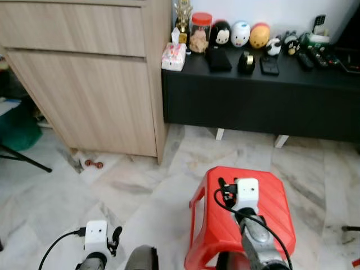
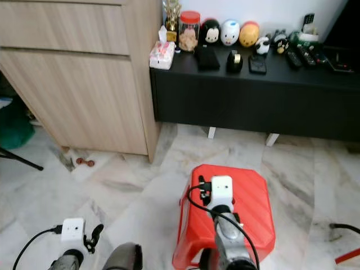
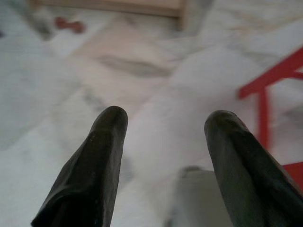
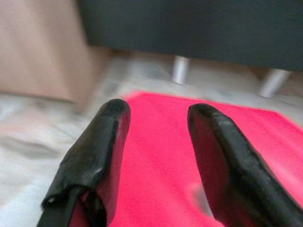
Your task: Hang keys on a hook
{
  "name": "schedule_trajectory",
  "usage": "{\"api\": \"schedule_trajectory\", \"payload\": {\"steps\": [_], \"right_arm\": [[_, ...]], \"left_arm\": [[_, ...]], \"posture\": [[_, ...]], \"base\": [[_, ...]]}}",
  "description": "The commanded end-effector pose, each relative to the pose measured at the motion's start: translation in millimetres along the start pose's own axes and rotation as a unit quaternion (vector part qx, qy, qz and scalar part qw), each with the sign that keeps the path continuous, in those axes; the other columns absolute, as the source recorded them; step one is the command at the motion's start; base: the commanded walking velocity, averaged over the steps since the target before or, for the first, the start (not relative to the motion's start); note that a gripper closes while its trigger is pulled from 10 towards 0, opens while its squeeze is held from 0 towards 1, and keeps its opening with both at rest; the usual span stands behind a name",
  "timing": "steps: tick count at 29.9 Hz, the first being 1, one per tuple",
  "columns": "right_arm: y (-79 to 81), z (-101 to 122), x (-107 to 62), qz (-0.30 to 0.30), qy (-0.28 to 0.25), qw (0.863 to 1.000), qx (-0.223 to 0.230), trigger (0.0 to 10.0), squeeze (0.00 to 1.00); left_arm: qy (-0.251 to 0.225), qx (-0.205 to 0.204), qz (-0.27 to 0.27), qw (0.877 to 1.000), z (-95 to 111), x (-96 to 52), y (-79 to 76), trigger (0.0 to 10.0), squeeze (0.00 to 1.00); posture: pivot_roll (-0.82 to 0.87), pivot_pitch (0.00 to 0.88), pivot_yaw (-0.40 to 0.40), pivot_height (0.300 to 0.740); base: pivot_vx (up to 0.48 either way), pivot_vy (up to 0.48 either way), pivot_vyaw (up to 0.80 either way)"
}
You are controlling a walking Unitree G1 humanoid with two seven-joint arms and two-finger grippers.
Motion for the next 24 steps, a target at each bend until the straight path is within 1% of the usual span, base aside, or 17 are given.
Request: {"api": "schedule_trajectory", "payload": {"steps": [1,6,10,14,17,22,23,24], "right_arm": [[6.0,-0.5,0.5,0.002,0.003,1.000,0.010,10.0,0.00],[-0.2,-1.2,0.7,-0.011,0.006,1.000,0.009,10.0,0.00],[-3.6,-8.2,-1.8,-0.016,0.021,1.000,0.005,10.0,0.00],[-4.2,-23.1,-5.7,-0.014,0.058,0.998,-0.006,10.0,0.00],[-3.9,-32.7,-8.4,-0.007,0.084,0.996,-0.035,10.0,0.00],[-3.5,-35.0,-9.2,-0.004,0.088,0.996,-0.022,10.0,0.00],[-2.8,-34.4,-9.3,-0.001,0.085,0.996,-0.016,10.0,0.44],[-2.3,-33.9,-9.4,0.001,0.082,0.997,-0.012,10.0,0.44]], "left_arm": [[0.015,0.001,0.012,1.000,-8.0,-4.0,9.4,10.0,0.00],[0.016,0.001,0.013,1.000,-8.2,-3.9,9.5,10.0,0.00],[0.017,0.001,0.013,1.000,-8.6,-4.1,9.8,10.0,0.00],[0.019,0.001,0.015,1.000,-9.6,-4.5,10.8,10.0,0.00],[0.021,0.000,0.015,1.000,-10.8,-5.0,11.1,10.0,0.00],[0.023,0.000,0.015,1.000,-12.4,-5.8,11.2,10.0,0.00],[0.024,-0.001,0.015,1.000,-12.8,-6.0,11.3,10.0,0.00],[0.024,-0.001,0.015,1.000,-13.0,-6.2,11.4,10.0,0.00]], "posture": [[0.15,0.116,-0.048,0.608],[0.15,0.118,-0.049,0.608],[0.15,0.120,-0.050,0.608],[0.15,0.122,-0.052,0.608],[0.15,0.123,-0.052,0.608],[0.15,0.124,-0.052,0.608],[0.15,0.124,-0.052,0.608],[0.15,0.124,-0.052,0.608]], "base": [[0.000,0.000,0.00],[0.000,0.000,0.00],[0.000,0.000,0.00],[0.000,0.000,0.00],[0.000,0.000,0.00],[0.000,0.000,0.00],[0.000,0.000,0.00],[0.000,0.000,0.00]]}}
Point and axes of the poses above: a point about 5 cm out from each wrist's last joint towards the gripper, its own x axis pointing out of the wrist towards the gripper, its own z axis along the axis of the wrist's last joint, y = z × x, the point moved 5 cm from there along x, pointing out of the wrist towards the gripper, and after that the axes turned 5 degrees about -x, right-handed, at the moved point
